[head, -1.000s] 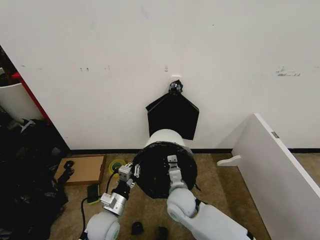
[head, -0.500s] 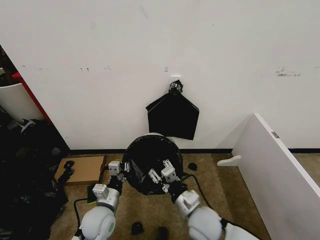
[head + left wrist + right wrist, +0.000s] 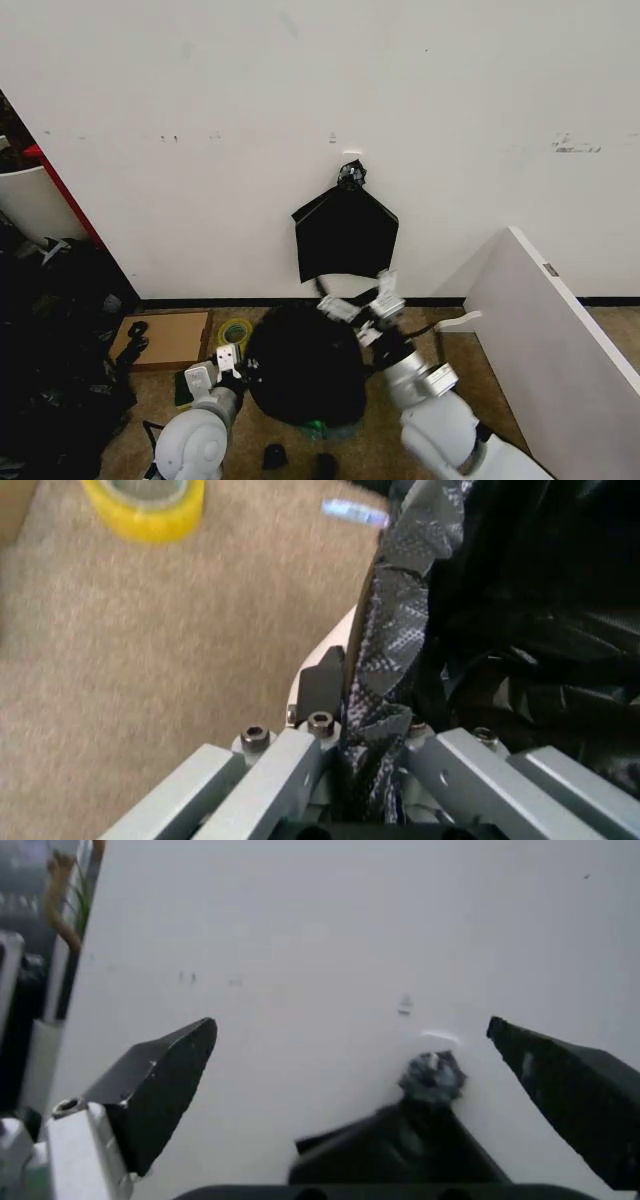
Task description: Place the garbage bag over the trash bin.
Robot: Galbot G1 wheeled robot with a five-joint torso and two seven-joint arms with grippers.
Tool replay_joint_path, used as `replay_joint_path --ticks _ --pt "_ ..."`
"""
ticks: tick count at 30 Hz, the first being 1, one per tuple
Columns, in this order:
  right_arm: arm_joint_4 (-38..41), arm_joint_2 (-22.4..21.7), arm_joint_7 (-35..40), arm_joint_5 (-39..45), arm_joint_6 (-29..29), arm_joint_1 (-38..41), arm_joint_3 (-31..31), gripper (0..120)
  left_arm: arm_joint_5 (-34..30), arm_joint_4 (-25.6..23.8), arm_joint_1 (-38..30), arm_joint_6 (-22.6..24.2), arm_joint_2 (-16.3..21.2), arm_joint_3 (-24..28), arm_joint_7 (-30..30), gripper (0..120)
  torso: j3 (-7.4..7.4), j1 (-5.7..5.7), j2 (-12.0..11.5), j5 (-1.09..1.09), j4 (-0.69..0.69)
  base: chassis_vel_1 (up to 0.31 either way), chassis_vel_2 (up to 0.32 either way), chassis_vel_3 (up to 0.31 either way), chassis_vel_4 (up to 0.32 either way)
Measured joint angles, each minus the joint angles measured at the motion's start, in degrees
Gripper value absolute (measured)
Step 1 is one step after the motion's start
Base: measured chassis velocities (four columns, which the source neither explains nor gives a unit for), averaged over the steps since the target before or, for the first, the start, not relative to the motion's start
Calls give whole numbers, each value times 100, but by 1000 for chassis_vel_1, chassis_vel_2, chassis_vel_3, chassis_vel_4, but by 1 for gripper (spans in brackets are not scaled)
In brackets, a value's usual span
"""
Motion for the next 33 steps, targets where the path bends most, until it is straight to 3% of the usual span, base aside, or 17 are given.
replay_joint_path --ticks 11,21,24,26,29,33 --pt "68 213 155 -195 21 -499 -80 100 168 148 36 41 -200 66 -243 3 0 0 0 -1 3 0 0 0 0" --pt "94 270 140 -234 16 -669 -206 100 256 -32 342 -53 -242 -43 -130 40 0 0 0 -1 2 0 0 0 0" --pt "105 295 135 -269 26 -737 -208 100 417 -295 610 -195 -191 -71 -100 53 0 0 0 -1 2 0 0 0 0" --pt "105 297 136 -269 31 -754 -206 100 454 -360 668 -239 -177 -78 -99 55 -1 0 0 -1 2 0 0 0 0" --pt "55 313 270 -115 -18 -849 -224 100 663 -887 1067 -447 -79 -112 -116 68 -1 0 0 -1 3 0 0 0 0" --pt "201 268 1439 681 -1238 -977 -462 100 1326 -1457 1393 -848 0 -131 -187 85 -1 0 0 1 3 0 0 0 0"
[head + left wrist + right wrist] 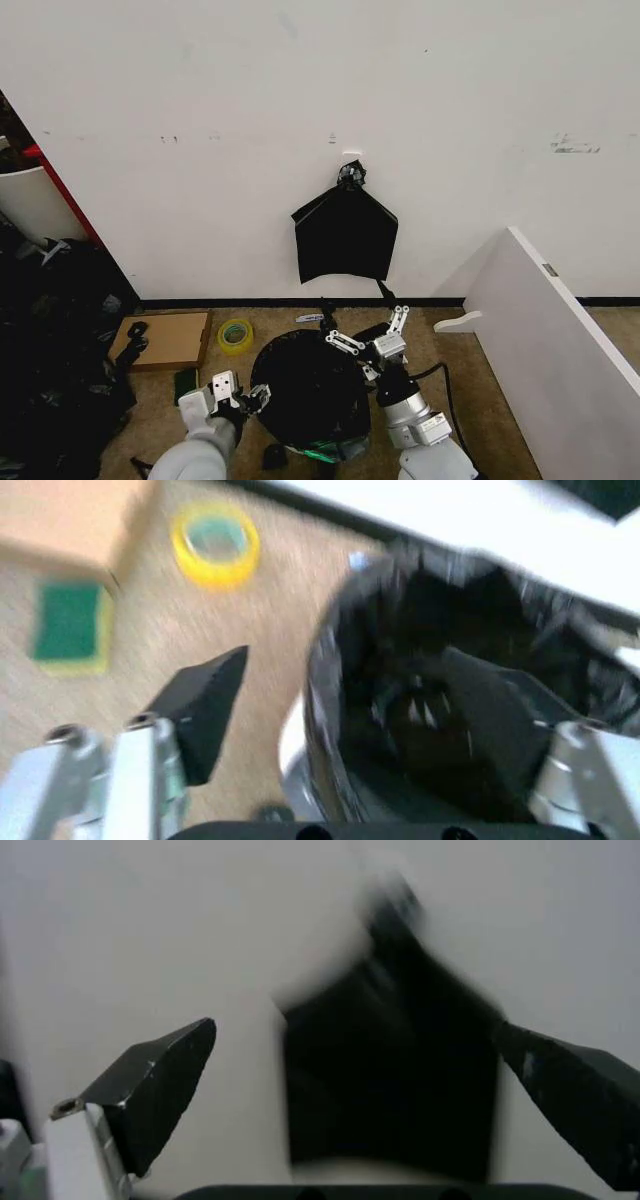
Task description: Place the garbage bag over the trash bin.
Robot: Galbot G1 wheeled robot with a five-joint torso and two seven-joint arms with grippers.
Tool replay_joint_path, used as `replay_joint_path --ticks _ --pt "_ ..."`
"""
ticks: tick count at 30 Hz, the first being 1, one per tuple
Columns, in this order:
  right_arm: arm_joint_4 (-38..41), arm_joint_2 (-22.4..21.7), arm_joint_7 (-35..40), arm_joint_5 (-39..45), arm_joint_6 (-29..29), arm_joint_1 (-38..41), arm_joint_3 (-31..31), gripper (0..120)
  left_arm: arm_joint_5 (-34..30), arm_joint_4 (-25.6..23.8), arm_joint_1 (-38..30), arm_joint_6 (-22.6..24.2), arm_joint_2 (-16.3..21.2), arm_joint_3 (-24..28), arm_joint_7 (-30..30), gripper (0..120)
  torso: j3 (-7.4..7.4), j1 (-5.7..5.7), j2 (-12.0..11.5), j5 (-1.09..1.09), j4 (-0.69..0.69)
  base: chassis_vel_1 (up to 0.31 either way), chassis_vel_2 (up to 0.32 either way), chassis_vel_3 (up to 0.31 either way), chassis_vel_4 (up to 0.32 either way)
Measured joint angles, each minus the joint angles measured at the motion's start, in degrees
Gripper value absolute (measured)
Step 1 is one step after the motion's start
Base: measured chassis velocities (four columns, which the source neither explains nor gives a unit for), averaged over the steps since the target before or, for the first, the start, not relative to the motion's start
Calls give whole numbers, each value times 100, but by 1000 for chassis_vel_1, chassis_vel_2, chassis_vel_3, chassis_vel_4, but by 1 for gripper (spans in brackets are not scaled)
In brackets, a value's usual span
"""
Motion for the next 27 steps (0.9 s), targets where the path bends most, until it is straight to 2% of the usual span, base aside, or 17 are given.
replay_joint_path --ticks 1,2,3,5,7,8,10,11,13,15,18,27 --pt "0 0 0 0 0 0 0 100 0 0 0 0 0 0 0 85 0 0 0 0 0 0 0 0 0" --pt "96 -40 370 444 -550 -28 -45 100 366 -49 31 -364 11 -9 -4 90 0 0 0 -2 0 0 0 0 0" --pt "122 -54 483 587 -718 -33 -52 100 490 -52 33 -500 15 -17 -4 91 0 0 0 -2 0 0 0 0 0" --pt "164 -161 1146 1205 -1545 -26 -43 100 1187 16 -19 -1404 61 -119 154 99 1 0 0 -1 0 0 0 0 0" --pt "61 -277 1426 1288 -1842 -32 9 100 1517 147 -76 -2059 126 -368 469 99 1 0 0 -3 0 0 0 0 0" --pt "61 -277 1426 1288 -1842 -32 9 100 1517 147 -76 -2059 126 -368 469 99 1 0 0 -3 0 0 0 0 0" --pt "-90 -389 1551 1260 -2007 -103 23 100 1815 394 -153 -2672 214 -831 867 100 1 1 0 -1 0 0 0 0 0" --pt "-135 -408 1577 1227 -2032 -127 18 100 1866 447 -169 -2758 230 -909 926 100 1 1 0 -1 0 0 0 0 0" --pt "-468 -441 1689 831 -2095 -278 -52 100 2364 972 -327 -3296 367 -1441 1209 100 1 1 0 -2 0 0 0 0 0" --pt "-890 -390 1726 193 -2002 -372 -110 100 2626 1349 -393 -3506 471 -1652 1244 100 1 1 0 -3 0 0 0 0 0" --pt "-1169 -324 1711 -164 -1852 -420 -147 100 2662 1483 -377 -3548 491 -1669 1245 100 1 1 0 -2 0 0 0 0 0" --pt "-1662 -76 1521 -272 -1709 -470 -421 100 2603 1541 -439 -3412 374 -1437 1208 100 1 1 0 -5 1 0 0 0 0"
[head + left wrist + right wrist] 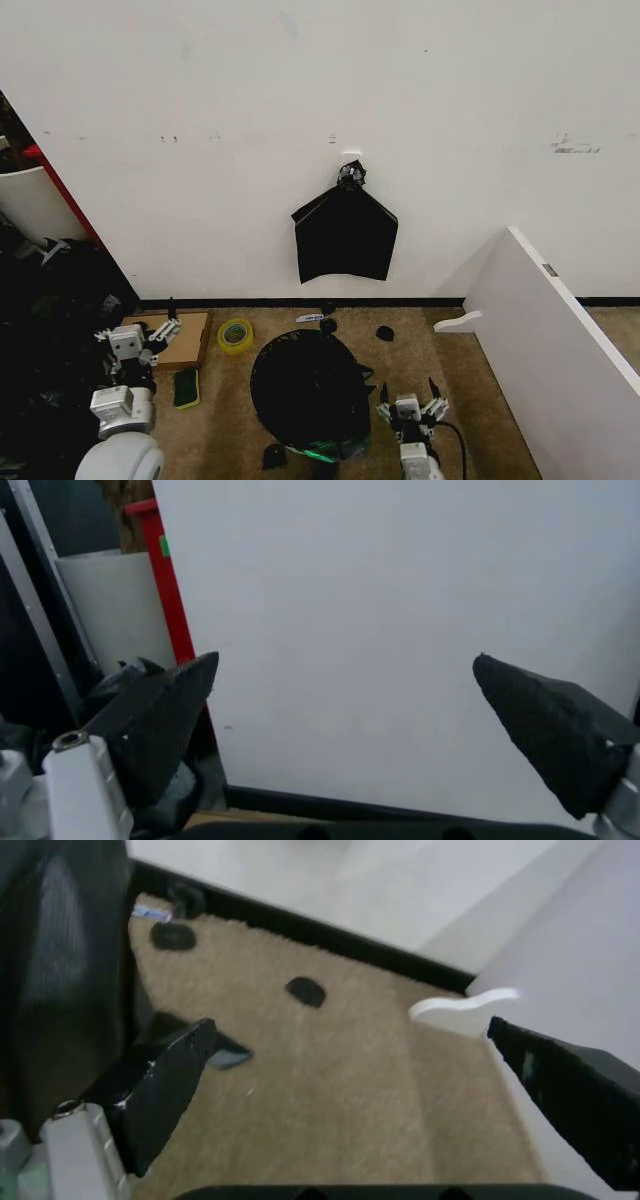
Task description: Place the garbage bag over the trash bin.
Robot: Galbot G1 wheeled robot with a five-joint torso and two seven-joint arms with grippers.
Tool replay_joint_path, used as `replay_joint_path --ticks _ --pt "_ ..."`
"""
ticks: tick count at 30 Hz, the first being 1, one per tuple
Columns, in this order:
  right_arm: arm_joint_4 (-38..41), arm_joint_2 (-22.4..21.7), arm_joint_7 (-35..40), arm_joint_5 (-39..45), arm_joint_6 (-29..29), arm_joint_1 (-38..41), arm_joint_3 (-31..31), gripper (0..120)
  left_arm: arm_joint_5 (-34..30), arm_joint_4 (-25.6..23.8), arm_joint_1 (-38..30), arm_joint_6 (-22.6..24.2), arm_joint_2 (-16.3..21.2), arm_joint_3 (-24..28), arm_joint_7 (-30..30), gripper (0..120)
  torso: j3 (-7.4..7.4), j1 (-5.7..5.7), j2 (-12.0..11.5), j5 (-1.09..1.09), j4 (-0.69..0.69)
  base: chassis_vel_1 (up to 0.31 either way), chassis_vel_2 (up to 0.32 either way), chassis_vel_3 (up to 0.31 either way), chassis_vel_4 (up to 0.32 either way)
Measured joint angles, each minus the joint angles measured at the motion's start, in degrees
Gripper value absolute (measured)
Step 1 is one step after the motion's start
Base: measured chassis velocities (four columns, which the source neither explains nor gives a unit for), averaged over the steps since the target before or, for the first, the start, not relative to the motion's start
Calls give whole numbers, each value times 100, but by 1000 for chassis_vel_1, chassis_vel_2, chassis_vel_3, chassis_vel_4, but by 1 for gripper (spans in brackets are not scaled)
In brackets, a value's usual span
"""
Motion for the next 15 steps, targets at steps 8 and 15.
replay_joint_path --ticks 8,15 --pt "-609 310 -308 61 579 264 -73 100 -476 -148 -34 221 -7 54 -11 100 0 0 0 -9 -2 0 0 0 0" --pt "-467 271 -459 680 586 153 -71 100 -749 -263 -34 370 22 63 -56 100 0 0 0 1 -1 0 0 0 0"
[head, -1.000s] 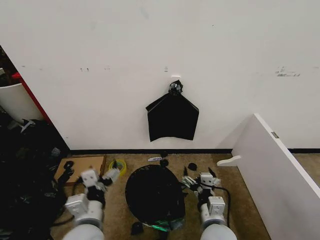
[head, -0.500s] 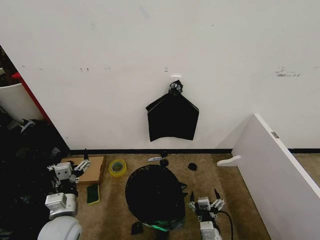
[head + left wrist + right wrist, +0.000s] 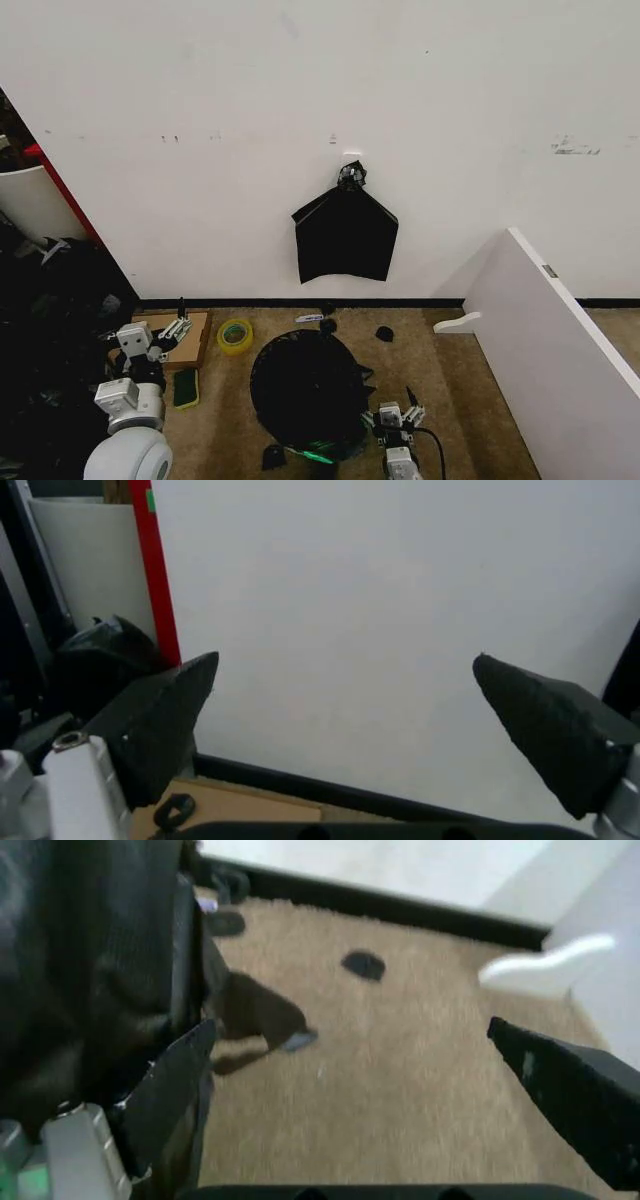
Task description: Place the garbage bag over the trash bin.
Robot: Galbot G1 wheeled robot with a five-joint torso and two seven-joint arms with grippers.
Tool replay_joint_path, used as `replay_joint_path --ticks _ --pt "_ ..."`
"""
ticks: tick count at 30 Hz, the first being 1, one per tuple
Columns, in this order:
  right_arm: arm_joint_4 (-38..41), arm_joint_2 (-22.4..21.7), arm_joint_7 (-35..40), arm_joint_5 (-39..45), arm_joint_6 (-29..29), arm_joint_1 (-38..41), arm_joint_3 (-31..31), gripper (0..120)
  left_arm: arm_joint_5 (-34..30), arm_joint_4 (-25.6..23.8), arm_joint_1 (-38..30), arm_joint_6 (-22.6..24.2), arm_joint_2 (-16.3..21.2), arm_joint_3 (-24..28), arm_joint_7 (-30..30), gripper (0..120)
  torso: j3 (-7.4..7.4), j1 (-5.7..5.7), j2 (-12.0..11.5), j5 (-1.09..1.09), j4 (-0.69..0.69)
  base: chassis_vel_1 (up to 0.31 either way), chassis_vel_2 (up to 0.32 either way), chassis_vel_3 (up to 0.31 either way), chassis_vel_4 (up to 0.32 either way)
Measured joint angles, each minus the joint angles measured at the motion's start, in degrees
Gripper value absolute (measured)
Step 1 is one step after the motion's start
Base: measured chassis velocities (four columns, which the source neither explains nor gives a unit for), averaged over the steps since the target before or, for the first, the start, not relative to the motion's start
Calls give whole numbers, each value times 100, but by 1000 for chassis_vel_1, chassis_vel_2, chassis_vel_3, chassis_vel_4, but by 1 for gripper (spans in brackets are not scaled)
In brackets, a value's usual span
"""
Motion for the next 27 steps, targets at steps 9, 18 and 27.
replay_joint_path --ticks 9,18,27 --pt "985 -205 -151 -787 767 -22 711 100 -102 -193 230 -298 -10 21 260 100 0 0 0 7 0 0 0 0 0" --pt "1506 215 -2268 -1107 2984 -41 1992 100 -145 -433 647 -1384 -349 214 1595 100 0 0 0 4 1 0 0 0 0" --pt "1827 470 -2216 -1303 2248 -274 2535 100 74 -328 656 -1629 -501 278 1651 100 0 -1 0 4 1 0 0 0 0"
